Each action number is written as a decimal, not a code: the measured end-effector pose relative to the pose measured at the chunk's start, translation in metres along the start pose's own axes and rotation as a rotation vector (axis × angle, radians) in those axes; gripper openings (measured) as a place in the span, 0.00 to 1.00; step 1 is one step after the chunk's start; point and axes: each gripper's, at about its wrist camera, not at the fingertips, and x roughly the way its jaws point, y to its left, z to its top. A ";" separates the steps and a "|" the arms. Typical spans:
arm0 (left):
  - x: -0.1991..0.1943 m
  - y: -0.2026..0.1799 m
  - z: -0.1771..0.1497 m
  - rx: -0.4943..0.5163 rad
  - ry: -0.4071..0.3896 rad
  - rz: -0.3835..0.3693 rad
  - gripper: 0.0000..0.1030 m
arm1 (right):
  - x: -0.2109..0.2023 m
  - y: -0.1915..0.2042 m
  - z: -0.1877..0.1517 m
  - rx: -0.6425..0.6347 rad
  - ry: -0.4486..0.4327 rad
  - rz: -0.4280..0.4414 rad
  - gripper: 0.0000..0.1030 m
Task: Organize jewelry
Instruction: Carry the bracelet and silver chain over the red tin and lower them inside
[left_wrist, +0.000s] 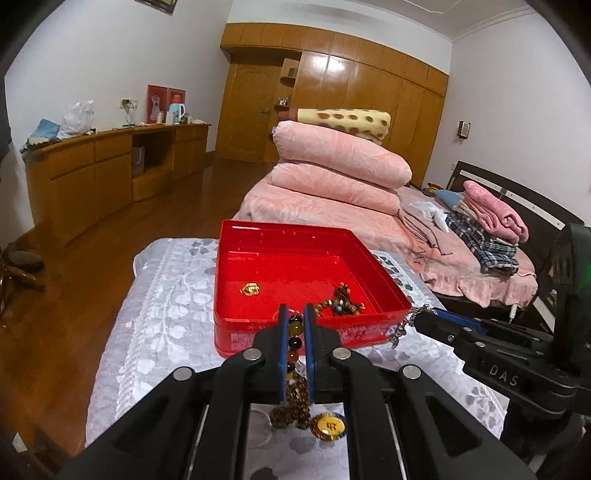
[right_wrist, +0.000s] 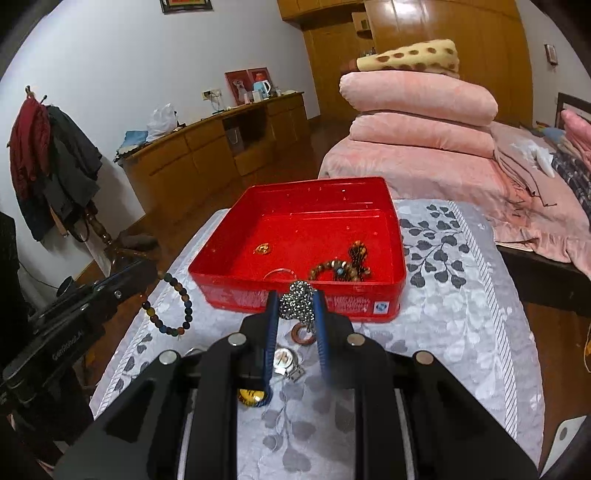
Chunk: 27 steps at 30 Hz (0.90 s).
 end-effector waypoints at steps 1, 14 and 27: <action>0.002 0.000 0.003 0.001 -0.004 0.003 0.08 | 0.002 -0.001 0.003 0.001 -0.001 0.000 0.17; 0.042 -0.008 0.041 0.021 -0.032 -0.002 0.08 | 0.032 -0.008 0.046 -0.004 -0.025 0.010 0.17; 0.102 0.008 0.046 -0.014 0.036 0.021 0.08 | 0.079 -0.030 0.055 0.041 0.027 -0.011 0.17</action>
